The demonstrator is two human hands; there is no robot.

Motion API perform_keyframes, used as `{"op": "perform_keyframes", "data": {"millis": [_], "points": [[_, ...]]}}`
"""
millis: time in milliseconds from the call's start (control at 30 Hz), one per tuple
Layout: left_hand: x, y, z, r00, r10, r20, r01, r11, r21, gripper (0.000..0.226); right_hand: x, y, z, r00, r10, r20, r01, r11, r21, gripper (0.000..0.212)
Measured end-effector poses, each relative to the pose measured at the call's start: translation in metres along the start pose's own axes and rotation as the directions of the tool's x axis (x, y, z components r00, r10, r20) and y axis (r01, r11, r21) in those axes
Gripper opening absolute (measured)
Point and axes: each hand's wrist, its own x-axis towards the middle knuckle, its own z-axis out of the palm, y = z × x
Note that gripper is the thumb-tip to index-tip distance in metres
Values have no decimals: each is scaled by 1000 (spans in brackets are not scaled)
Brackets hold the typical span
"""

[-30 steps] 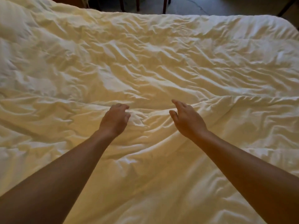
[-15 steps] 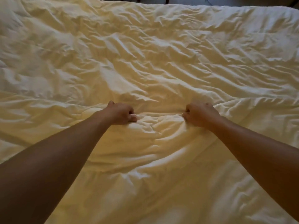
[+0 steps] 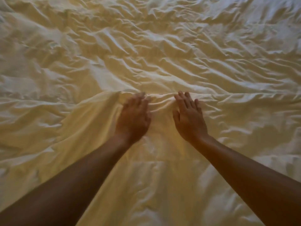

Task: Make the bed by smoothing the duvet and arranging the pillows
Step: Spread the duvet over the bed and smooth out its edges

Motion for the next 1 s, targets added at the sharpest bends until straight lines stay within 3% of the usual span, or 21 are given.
{"op": "perform_keyframes", "data": {"millis": [67, 167, 267, 367, 433, 567, 700, 767, 833, 900, 967, 1000], "points": [[-15, 22, 21, 979, 138, 147, -144, 989, 30, 61, -15, 11, 9, 993, -52, 105, 58, 997, -55, 64], [-18, -6, 41, 970, 67, 232, -108, 980, 165, 67, -21, 62, 10, 984, -3, 180, 47, 969, -242, 74], [-15, -44, 43, 981, -81, 179, 25, 956, 292, 66, -24, 133, -6, 949, 293, 114, -230, 896, -380, 78], [-20, -29, 41, 947, -297, 119, 264, 936, 232, 62, -37, 154, -23, 838, 542, 71, -499, 812, -302, 79], [-32, 6, 39, 906, -415, 88, 408, 909, 86, 61, -51, 125, -20, 880, 473, 46, -455, 867, -205, 73], [-86, 91, 38, 966, -237, 107, 253, 949, -185, 67, -115, 34, 1, 965, 233, 122, -228, 972, -53, 71], [-168, 86, 56, 958, -227, 177, 243, 967, -73, 65, -195, 24, 24, 964, 139, 225, -113, 986, -122, 67], [-204, 55, 58, 960, -214, 180, 211, 977, 36, 60, -218, 58, 22, 961, 174, 212, -121, 963, -243, 67], [-223, 29, 52, 958, -229, 174, 212, 971, 114, 59, -232, 96, 8, 933, 333, 138, -265, 894, -362, 69], [-232, 24, 43, 926, -351, 139, 330, 932, 150, 59, -240, 119, -11, 867, 490, 92, -426, 823, -376, 74], [-239, 42, 34, 887, -456, 69, 452, 890, 62, 58, -244, 111, -21, 844, 528, 94, -482, 824, -298, 76], [-244, 60, 30, 894, -445, 60, 447, 893, -48, 59, -248, 94, -22, 859, 501, 104, -467, 850, -242, 75]]}}
